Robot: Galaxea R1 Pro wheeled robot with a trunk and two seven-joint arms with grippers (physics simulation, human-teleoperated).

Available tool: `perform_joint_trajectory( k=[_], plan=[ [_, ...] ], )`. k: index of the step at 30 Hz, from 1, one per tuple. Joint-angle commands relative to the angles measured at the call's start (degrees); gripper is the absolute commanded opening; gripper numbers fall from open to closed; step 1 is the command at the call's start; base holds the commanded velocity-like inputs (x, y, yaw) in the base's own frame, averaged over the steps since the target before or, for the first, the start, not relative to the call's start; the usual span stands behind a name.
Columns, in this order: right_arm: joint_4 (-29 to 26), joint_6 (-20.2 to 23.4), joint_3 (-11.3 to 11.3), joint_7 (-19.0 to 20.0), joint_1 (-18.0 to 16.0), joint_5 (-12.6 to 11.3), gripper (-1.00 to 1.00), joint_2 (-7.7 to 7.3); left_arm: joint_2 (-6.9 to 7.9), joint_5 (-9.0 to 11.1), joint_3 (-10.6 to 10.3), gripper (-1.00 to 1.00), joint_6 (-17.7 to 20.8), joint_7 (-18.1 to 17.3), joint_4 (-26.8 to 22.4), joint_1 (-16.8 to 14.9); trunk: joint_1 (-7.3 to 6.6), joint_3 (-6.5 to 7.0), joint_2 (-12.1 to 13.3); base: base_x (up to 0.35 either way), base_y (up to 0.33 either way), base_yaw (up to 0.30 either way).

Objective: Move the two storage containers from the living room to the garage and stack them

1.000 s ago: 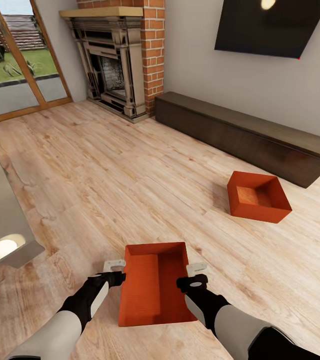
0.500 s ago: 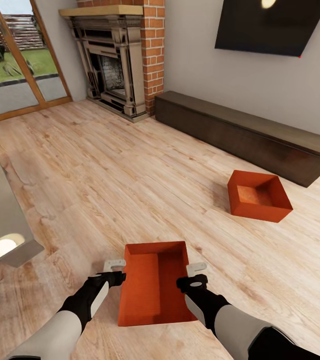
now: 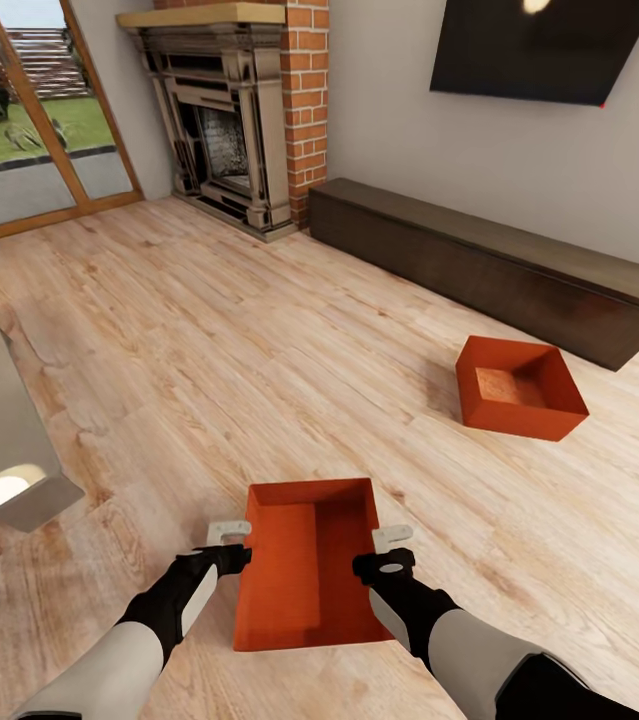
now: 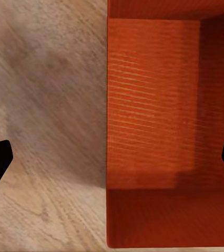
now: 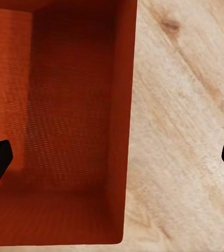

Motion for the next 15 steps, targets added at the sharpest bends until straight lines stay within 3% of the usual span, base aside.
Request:
perform_joint_trajectory(
  k=[1, 15],
  plan=[
    [-0.08, 0.41, 0.41, -0.52, -0.1, -0.21, 1.0, 0.0, -0.02, 0.43, -0.02, 1.0, 0.22, 0.31, 0.03, -0.01, 0.22, -0.22, -0.43, 0.0, 0.0, 0.0],
    [-0.19, 3.59, 0.32, -0.34, -1.39, -0.53, 1.0, 0.0, -0.47, 0.26, -0.01, 1.0, -0.43, 0.42, 0.38, -0.02, 3.3, -2.74, -6.05, 0.0, 0.0, 0.0]
  ],
)
